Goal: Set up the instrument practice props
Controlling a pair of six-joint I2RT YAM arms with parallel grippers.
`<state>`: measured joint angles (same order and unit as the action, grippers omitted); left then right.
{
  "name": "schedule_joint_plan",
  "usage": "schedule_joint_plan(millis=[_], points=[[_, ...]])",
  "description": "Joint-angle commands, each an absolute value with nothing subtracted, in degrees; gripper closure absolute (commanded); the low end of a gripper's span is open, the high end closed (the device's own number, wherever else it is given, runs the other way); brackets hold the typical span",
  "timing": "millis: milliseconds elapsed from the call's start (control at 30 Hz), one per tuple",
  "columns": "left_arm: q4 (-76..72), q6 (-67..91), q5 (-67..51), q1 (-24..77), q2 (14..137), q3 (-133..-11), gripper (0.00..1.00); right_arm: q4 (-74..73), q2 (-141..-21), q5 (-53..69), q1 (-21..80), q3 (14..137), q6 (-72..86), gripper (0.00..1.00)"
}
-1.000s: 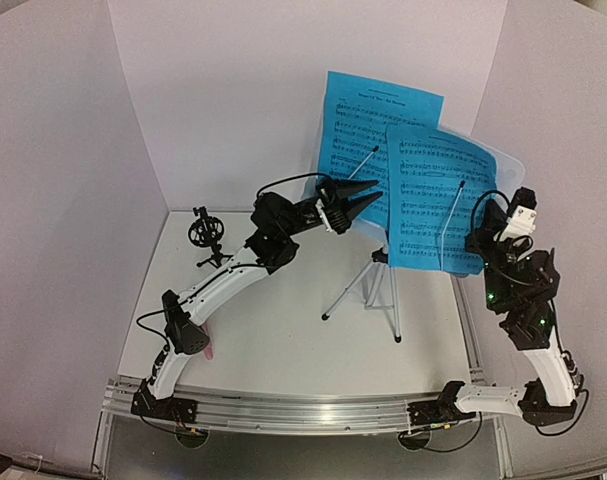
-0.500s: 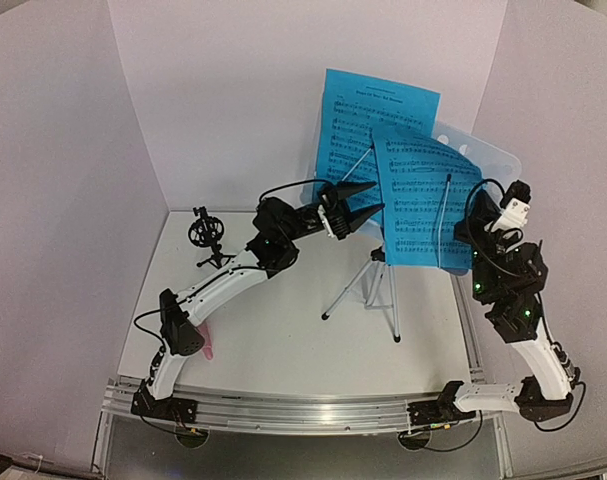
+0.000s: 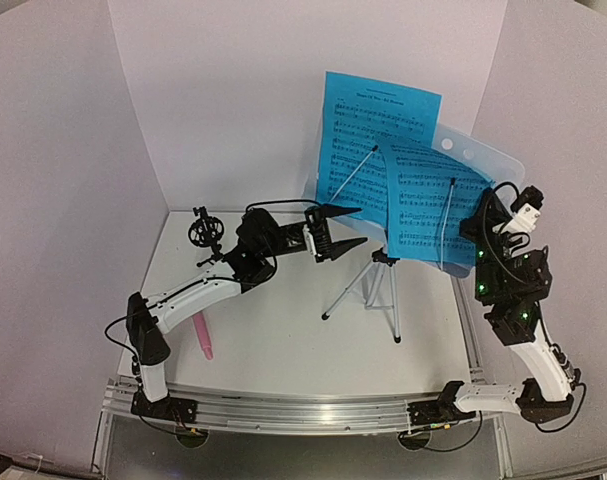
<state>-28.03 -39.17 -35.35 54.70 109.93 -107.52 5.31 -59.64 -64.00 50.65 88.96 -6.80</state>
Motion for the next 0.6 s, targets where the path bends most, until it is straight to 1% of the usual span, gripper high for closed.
schedule_joint_plan(millis=[0,167,233,333,567], points=[[-22.3,-30.1,-38.0,55.1,101.5,-101.6,0.44,10.1,-58.5,-64.4,50.4,87.0,-4.9,1.00],[-14.5,-11.6,-34.0,55.2,99.8,-100.8,0.58,13.6,-57.8,-64.0,50.4,85.3,-3.9,1.00],[-12.0,-4.3,-33.4,55.2,100.0,-100.3,0.58,15.9,-57.7,-63.7,50.4,84.3,-4.1,1.00],[-10.1,1.7,-32.3,55.2,100.9,-100.2,0.54,19.8,-58.0,-64.0,50.4,83.7,-5.4,1.00],[-11.4,1.5,-30.1,55.2,102.1,-101.1,0.54,33.2,-58.2,-63.7,50.4,80.0,-9.0,1.00]])
